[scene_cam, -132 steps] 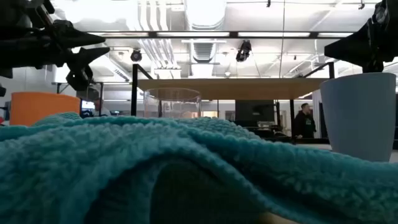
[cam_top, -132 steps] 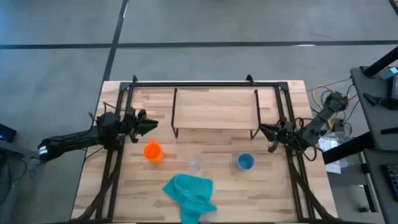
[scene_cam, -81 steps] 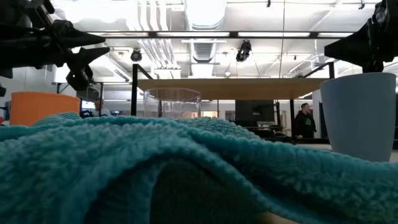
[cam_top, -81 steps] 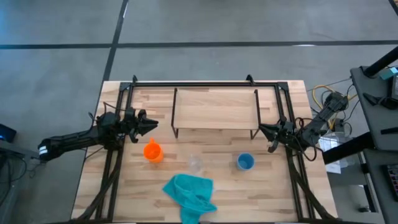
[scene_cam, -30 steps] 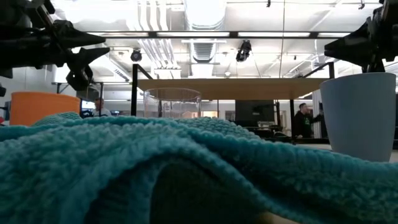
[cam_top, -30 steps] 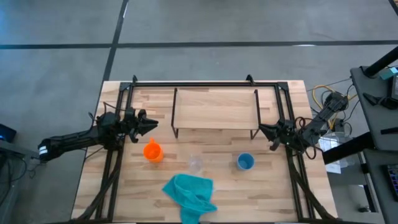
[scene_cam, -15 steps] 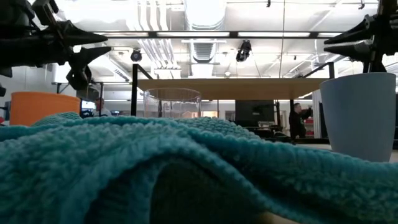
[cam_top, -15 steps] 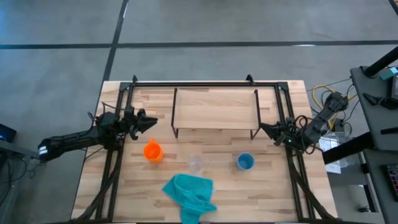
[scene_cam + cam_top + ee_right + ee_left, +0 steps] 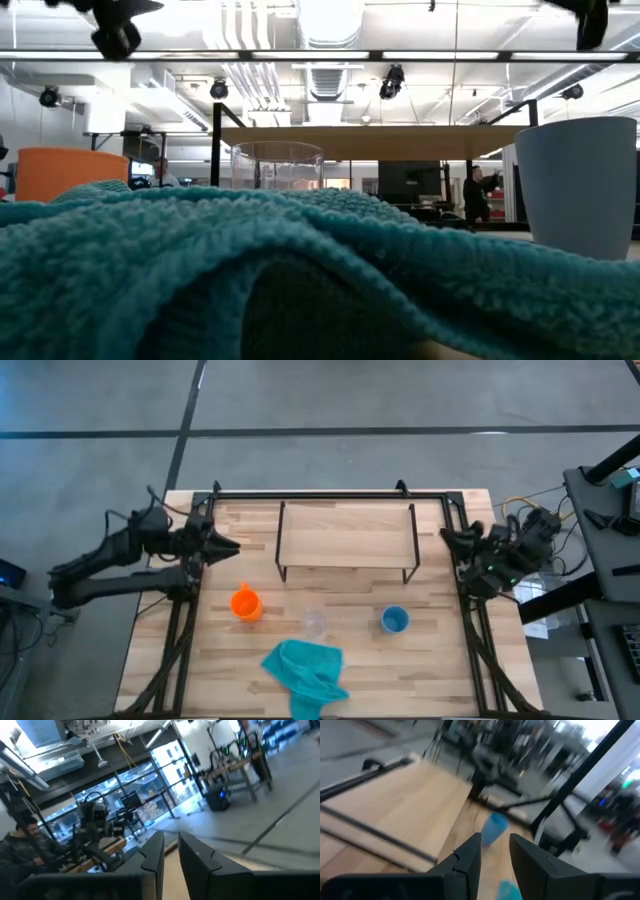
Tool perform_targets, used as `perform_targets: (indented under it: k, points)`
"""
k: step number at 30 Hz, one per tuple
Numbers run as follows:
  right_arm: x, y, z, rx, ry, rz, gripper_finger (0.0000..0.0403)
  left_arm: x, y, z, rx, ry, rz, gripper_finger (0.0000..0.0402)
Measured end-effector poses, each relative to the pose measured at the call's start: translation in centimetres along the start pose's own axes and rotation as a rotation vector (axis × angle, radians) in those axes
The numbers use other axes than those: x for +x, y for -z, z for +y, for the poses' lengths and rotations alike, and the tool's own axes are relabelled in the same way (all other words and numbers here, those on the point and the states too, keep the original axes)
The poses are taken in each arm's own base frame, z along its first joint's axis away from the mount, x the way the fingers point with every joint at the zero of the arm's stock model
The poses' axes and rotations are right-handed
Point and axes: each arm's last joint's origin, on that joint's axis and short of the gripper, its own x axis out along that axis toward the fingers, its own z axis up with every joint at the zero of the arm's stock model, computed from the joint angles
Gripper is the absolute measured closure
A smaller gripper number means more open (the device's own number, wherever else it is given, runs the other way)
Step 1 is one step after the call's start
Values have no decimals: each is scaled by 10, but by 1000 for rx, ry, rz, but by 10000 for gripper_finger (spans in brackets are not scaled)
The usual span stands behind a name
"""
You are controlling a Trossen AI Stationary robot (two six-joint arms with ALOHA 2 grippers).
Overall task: Stack small to large cups/mugs on shelf
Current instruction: Put the blue cup on the shelf
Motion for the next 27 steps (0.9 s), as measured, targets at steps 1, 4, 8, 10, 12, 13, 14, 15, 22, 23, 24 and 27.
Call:
perform_targets:
  k: [1, 4, 8, 10, 12, 13, 14, 15, 22, 23, 24, 27]
  points:
    - [1, -10, 2, 3, 1, -9, 351, 0, -8, -4, 19, -10, 23, 314]
    - [3, -38, 5, 54, 6, -35, 351, 3, -38, -16, 90, 8, 30, 314]
    - [5, -74, 4, 159, 13, -69, 351, 14, -65, -26, 128, 19, 124, 314]
    - [5, -88, 3, 188, 14, -78, 351, 25, -71, -25, 137, -4, 209, 314]
    - [5, -100, 2, 149, 15, -76, 351, 37, -75, -23, 148, -20, 270, 314]
    - [5, -103, 2, 83, 11, -62, 351, 42, -78, -22, 151, -21, 278, 314]
    - [6, -102, 4, -1, -3, -41, 351, 45, -81, -23, 154, -19, 274, 314]
    - [7, -100, 8, -85, -13, -14, 351, 50, -84, -22, 155, -17, 272, 314]
    - [19, -89, 45, -284, -30, 78, 351, 57, -107, -33, 201, 38, 213, 314]
    - [21, -89, 50, -291, -31, 81, 351, 57, -110, -34, 210, 43, 201, 314]
    - [23, -91, 55, -287, -31, 82, 351, 56, -113, -36, 216, 50, 191, 314]
    - [29, -100, 70, -264, -30, 82, 351, 58, -113, -36, 211, 44, 208, 314]
